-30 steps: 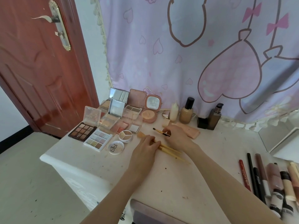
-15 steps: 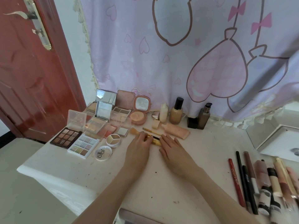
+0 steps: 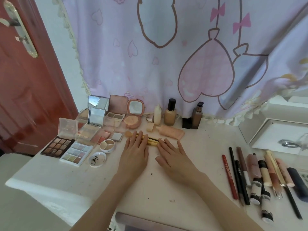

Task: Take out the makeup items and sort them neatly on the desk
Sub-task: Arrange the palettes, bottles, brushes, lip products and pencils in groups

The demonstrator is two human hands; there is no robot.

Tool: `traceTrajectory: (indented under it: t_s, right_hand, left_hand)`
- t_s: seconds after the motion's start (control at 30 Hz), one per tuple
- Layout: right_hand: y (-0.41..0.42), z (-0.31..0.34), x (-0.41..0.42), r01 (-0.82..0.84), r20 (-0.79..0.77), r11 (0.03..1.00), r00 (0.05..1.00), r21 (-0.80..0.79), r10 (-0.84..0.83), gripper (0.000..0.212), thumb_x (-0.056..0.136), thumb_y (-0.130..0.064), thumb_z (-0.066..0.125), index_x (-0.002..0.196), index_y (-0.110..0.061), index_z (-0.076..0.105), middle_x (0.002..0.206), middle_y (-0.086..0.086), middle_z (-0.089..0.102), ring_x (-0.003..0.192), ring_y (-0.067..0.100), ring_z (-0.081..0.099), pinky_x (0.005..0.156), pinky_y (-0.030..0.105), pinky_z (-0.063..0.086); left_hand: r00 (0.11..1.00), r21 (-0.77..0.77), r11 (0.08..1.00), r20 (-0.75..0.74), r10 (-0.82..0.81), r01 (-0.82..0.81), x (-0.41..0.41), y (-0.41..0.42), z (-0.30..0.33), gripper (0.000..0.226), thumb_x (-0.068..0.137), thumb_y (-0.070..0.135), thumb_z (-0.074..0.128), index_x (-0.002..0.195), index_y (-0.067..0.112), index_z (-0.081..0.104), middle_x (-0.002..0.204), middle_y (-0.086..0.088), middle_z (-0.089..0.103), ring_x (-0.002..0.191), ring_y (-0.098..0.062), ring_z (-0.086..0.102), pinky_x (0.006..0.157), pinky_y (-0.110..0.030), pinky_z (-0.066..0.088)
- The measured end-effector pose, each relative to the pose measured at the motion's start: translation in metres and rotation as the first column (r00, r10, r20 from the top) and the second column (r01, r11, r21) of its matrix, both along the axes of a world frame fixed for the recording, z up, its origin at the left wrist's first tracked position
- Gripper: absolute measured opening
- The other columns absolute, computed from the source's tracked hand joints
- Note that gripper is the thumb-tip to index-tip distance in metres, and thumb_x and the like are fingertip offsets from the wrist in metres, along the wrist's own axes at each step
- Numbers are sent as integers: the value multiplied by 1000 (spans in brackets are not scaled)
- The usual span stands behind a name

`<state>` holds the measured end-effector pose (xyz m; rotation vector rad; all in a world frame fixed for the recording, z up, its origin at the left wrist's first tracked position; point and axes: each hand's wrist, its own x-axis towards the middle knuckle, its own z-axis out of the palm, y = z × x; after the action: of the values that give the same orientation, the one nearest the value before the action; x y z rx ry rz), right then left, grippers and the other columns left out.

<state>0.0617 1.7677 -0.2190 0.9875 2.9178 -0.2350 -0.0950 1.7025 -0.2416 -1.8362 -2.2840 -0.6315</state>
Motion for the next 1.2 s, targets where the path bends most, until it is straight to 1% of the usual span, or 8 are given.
traceTrajectory:
  t_s: [0.13, 0.23, 0.4, 0.57, 0.77, 0.93, 1.07, 1.2]
  right_hand:
    - [-6, 3, 25, 27, -110, 999, 994, 29, -23, 55, 101, -42, 16, 150, -21, 5, 158, -6, -10, 143, 10, -14, 113, 37, -15]
    - [-6, 11, 65, 118, -246, 992, 964, 51, -102, 48, 102, -33, 24, 148, -21, 21, 158, -4, 10, 145, 12, 0, 115, 33, -8]
    - [2, 28, 150, 354, -414, 932, 862, 79, -292, 32, 98, -24, 42, 126, -22, 56, 129, -6, 55, 122, 12, 44, 99, 20, 20]
    - [15, 31, 208, 416, -412, 909, 829, 5, -378, 28, 97, -21, 44, 117, -18, 62, 112, -1, 57, 107, 13, 46, 85, 14, 24]
    - [17, 29, 226, 298, -388, 954, 876, -31, -286, 25, 95, -26, 48, 114, -18, 64, 111, 0, 58, 108, 12, 44, 94, 19, 28]
    - [21, 35, 229, 224, -452, 958, 846, -182, -283, 24, 96, -23, 48, 110, -16, 66, 103, -1, 60, 95, 5, 47, 82, 10, 29]
    - [20, 47, 227, 135, -568, 833, 673, -536, -474, 20, 96, -18, 47, 102, -29, 63, 97, -13, 61, 95, -1, 58, 89, 15, 44]
    - [11, 55, 210, -29, -552, 804, 741, -594, -381, 28, 96, -25, 48, 123, -27, 53, 114, -19, 59, 110, -3, 54, 96, 16, 42]
  left_hand:
    - [994, -68, 995, -66, -84, 79, 16, -10, 4, 54, 99, 31, 25, 149, 20, 8, 157, 0, -5, 143, -19, -15, 113, -33, -14]
    - [977, -101, 975, -52, -205, 199, 45, -12, 5, 54, 100, 34, 21, 149, 20, 5, 155, 4, -13, 141, -15, -19, 115, -31, -11]
    - [894, -4, 895, 47, -446, 446, 121, -2, 10, 46, 100, 25, 29, 146, 25, 23, 156, 7, 11, 143, -9, -5, 114, -19, -3]
    - [776, 1, 776, 8, -631, 631, 174, 22, 15, 43, 97, 10, 40, 136, 28, 43, 149, 6, 31, 142, -10, 13, 105, -6, -5]
    - [748, -105, 749, -53, -662, 655, 183, 36, 25, 27, 92, 11, 52, 116, 19, 62, 131, -3, 53, 127, -18, 41, 105, -23, 29]
    - [759, -91, 778, -175, -627, 621, 186, 28, 40, 22, 73, 5, 73, 87, 22, 68, 91, 0, 63, 85, -19, 60, 67, -25, 49]
    - [856, 70, 858, 64, -513, 509, 188, 20, 54, 10, 87, 18, 63, 96, 21, 63, 90, 8, 53, 81, -4, 50, 71, -11, 40]
    - [742, 204, 938, 573, -347, 281, 195, 15, 84, 10, 91, 18, 54, 90, 27, 52, 75, 13, 54, 71, 5, 53, 65, -8, 41]
